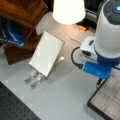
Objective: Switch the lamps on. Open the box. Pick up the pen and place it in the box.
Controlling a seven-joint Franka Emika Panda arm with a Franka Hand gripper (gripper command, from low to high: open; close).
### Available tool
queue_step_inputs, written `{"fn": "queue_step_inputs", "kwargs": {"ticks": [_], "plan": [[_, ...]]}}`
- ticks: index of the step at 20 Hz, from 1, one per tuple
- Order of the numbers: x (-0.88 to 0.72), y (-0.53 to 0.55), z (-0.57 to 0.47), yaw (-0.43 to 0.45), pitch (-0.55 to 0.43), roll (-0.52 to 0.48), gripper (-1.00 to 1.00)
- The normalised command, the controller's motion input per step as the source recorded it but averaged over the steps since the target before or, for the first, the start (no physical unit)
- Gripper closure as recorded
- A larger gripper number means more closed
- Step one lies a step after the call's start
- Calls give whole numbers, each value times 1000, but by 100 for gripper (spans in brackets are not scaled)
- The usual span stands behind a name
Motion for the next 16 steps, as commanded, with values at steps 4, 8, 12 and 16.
{"fn": "queue_step_inputs", "kwargs": {"ticks": [4, 8, 12, 16], "plan": [[-240, 228, -59, -122, -71, -105, 100], [-210, 186, -90, -100, -105, -70, 100], [-148, 229, -132, -95, -147, -45, 100], [-69, 227, -141, -79, -154, -29, 100]]}}
